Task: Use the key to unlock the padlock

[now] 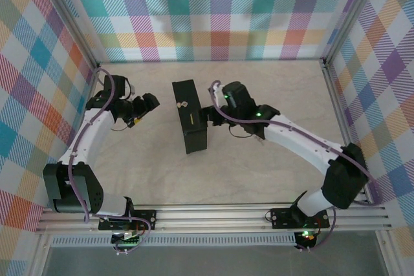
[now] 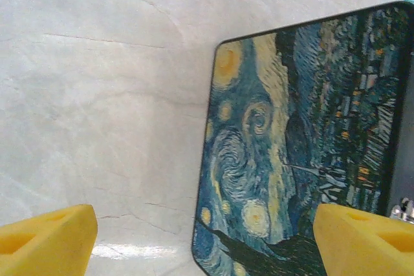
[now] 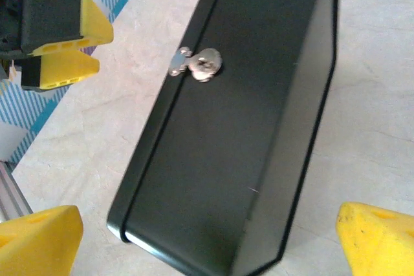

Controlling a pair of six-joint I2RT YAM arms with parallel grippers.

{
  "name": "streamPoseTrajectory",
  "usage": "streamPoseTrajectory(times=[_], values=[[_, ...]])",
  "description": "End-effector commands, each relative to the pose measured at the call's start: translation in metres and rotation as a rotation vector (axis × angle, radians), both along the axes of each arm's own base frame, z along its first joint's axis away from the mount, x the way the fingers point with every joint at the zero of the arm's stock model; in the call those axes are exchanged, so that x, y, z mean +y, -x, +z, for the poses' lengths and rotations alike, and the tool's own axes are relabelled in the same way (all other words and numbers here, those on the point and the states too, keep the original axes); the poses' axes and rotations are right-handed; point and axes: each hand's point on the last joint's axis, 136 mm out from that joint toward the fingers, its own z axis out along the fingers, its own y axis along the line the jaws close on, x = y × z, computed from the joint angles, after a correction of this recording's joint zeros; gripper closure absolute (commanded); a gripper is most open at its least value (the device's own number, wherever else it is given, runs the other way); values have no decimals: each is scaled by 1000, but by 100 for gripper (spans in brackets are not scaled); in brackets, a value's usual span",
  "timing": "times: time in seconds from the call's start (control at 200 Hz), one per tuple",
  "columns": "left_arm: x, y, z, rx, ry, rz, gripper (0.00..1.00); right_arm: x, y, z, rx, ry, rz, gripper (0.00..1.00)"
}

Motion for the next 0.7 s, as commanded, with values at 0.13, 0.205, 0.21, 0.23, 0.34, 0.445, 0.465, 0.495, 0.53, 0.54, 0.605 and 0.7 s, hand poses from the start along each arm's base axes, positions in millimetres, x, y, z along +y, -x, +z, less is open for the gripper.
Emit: streamPoseTrajectory(times=[0.13,0.205,0.21,0.23,0.34,0.445,0.465,0.495,0.53,0.54,0.605,0.7], values=[[11,19,2,13,-51,23,13,28,6,-34,38,188,38,0],[10,22,2,9,-53,11,13,35,6,-35,40,194,48,0],[10,22,3,8,-53,9,13,36,6,-35,39,195,50,0],[10,23,3,8,-54,7,13,37,6,-34,37,198,52,0],[8,24,2,4,-45,-4,13,46,6,-34,42,209,56,0],[6,25,1,1,-33,-6,13,51,8,-40,67,229,50,0],[6,25,1,1,-33,-7,13,51,8,-42,74,237,47,0],[6,26,2,1,-37,-8,13,51,7,-45,79,251,39,0],[7,26,2,0,-43,-8,13,50,7,-49,83,269,36,0],[7,26,2,0,-44,-8,13,50,8,-50,85,273,37,0],[9,27,4,-2,-56,-12,13,48,8,-58,97,298,28,0],[10,29,7,-6,-66,-11,13,45,6,-68,106,328,14,0]])
